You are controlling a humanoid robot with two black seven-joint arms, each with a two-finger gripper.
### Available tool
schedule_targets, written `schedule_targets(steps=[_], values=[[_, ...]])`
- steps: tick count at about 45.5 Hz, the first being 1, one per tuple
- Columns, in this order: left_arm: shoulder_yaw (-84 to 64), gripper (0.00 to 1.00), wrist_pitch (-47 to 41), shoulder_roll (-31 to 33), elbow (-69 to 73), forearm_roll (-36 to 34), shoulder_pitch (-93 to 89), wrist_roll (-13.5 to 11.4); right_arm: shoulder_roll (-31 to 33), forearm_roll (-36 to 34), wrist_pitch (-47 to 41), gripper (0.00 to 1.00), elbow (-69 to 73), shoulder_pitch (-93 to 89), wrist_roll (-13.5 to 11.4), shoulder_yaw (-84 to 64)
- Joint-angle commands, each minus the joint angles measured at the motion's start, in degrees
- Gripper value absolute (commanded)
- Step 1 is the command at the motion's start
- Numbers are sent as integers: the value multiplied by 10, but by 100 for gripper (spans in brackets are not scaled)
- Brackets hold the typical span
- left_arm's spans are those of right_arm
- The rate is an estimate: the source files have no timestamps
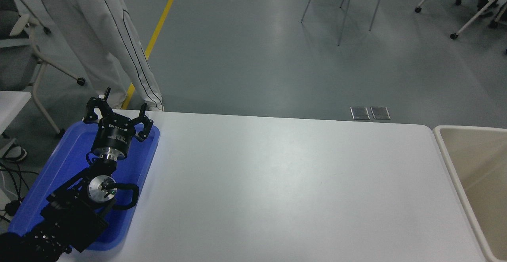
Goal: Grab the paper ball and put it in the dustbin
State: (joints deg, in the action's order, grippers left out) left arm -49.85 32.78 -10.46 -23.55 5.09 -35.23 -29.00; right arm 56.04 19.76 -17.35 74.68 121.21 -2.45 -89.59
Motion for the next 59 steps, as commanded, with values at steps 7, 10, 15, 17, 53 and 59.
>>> schedule_targets(steps=[7,10,15,17,53,59], values=[[0,100,0,0,0,0,1,-1,6,-5,90,0,-202,-385,0,273],[0,100,0,0,0,0,0,-1,1,-6,94,0,-242,-465,0,329],[-1,100,0,0,0,0,1,-1,-20,-7,104,0,-299,-527,0,379],[-1,100,0,0,0,0,1,-1,-36,-12,109,0,-320,-558,0,397],[-1,100,0,0,0,0,1,-1,-233,-51,151,0,-654,-847,-3,637],[-1,100,0,0,0,0,1,-1,-253,-52,194,0,-655,-857,-3,651]])
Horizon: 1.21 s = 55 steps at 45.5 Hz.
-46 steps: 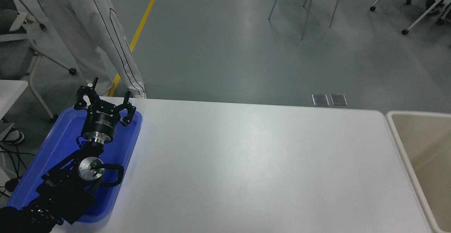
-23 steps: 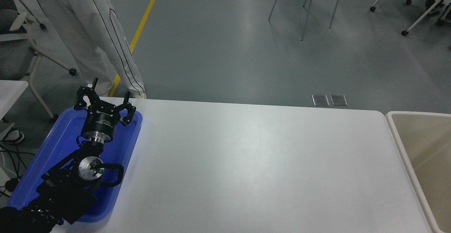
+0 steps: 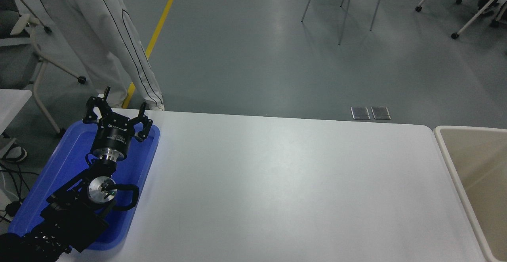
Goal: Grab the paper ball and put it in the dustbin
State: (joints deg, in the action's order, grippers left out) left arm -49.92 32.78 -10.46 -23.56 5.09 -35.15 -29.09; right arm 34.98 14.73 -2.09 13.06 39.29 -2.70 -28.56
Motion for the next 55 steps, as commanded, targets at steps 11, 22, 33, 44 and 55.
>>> schedule_targets(steps=[11,22,33,44,55], values=[[0,100,0,0,0,0,0,0,-60,-1,82,0,-38,-47,1,40],[0,100,0,0,0,0,0,0,-55,-1,90,33,-37,-38,2,40],[0,100,0,0,0,0,0,0,-55,-1,136,79,-33,-34,2,41],[0,100,0,0,0,0,0,0,-56,-1,136,92,-28,-22,2,41],[0,100,0,0,0,0,0,0,-55,-1,135,98,-27,-11,1,41]])
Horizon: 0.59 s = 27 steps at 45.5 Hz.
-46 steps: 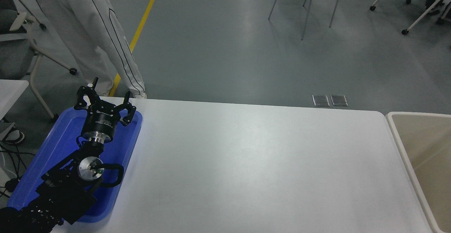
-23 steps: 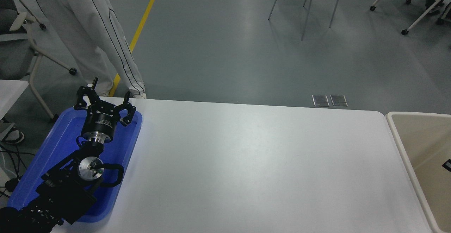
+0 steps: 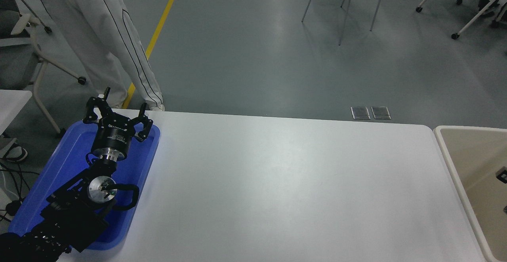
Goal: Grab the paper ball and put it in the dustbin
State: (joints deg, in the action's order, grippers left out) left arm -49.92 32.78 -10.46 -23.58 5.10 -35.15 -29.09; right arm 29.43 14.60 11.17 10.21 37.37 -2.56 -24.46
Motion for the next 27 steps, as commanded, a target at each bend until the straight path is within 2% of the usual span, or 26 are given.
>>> schedule_targets(steps=[1,10,27], values=[[0,100,0,0,0,0,0,0,1,0,3,99,2,9,-1,0],[0,100,0,0,0,0,0,0,19,0,2,99,28,30,-1,0],[0,100,0,0,0,0,0,0,133,3,-6,99,210,108,-1,-18]])
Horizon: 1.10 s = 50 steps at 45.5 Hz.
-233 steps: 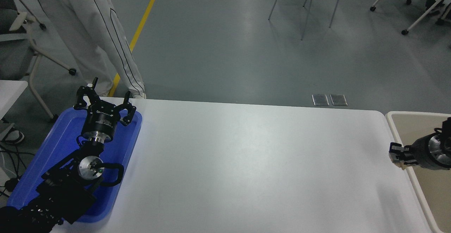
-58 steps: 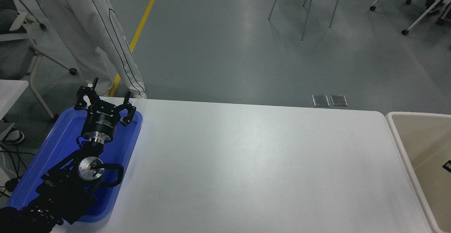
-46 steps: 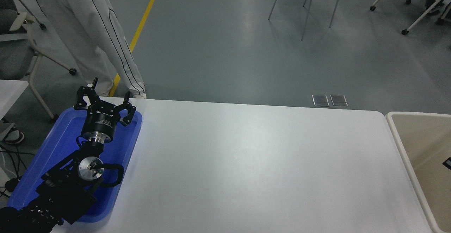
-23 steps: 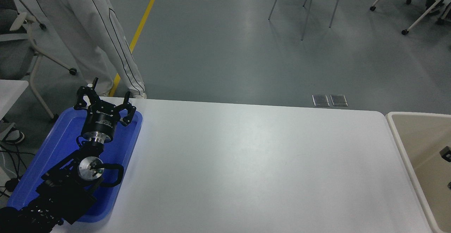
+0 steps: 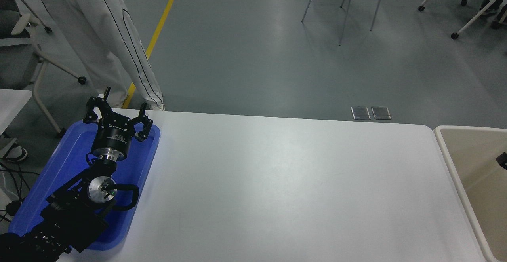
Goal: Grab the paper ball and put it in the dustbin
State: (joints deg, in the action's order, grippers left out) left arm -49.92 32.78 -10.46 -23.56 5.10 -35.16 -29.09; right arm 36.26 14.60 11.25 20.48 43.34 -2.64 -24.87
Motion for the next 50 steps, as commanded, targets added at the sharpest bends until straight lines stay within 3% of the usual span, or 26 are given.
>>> schedule_targets(steps=[1,16,28,42,50], values=[[0,100,0,0,-1,0,0,0,73,4,-8,99,123,57,0,-19],[0,100,0,0,-1,0,0,1,103,8,-23,100,287,234,0,-264],[0,100,0,0,-1,0,0,1,101,8,-55,100,362,316,0,-347],[0,100,0,0,-1,0,0,1,101,9,-73,100,362,304,1,-316],[0,100,0,0,-1,0,-1,0,132,9,-73,100,360,257,2,-189]])
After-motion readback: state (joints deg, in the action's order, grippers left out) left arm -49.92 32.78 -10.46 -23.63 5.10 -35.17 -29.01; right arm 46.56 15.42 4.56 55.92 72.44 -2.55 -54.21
